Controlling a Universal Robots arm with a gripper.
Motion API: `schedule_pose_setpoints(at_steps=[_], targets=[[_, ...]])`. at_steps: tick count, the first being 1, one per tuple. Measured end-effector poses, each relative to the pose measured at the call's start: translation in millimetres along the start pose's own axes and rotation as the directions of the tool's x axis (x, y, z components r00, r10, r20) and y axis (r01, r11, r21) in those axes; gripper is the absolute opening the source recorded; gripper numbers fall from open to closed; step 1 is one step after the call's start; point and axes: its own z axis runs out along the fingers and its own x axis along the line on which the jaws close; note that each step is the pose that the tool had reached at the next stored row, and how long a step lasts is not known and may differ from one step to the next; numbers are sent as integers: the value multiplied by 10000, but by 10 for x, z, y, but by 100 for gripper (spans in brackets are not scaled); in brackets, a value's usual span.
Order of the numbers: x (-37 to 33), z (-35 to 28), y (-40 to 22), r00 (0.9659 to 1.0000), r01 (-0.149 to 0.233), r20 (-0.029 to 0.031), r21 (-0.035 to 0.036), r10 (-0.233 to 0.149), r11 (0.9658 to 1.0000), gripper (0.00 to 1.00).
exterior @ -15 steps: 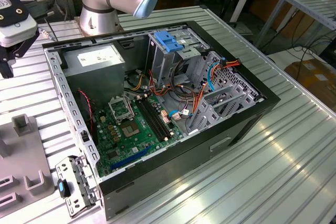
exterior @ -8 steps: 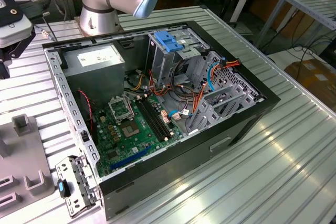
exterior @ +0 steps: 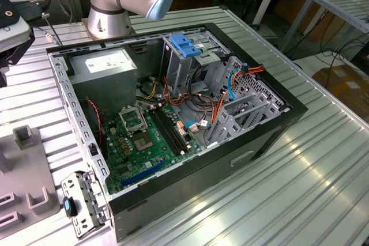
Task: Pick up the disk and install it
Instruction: 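Reach for the disk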
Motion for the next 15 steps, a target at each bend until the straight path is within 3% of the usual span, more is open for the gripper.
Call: schedule_pose_setpoints(at_steps=[4, 15], targets=[[129, 3, -10, 10000, -1, 0, 0, 1, 10000, 11], [217, 5, -17, 10000, 0, 0, 0, 0, 10000, 11]])
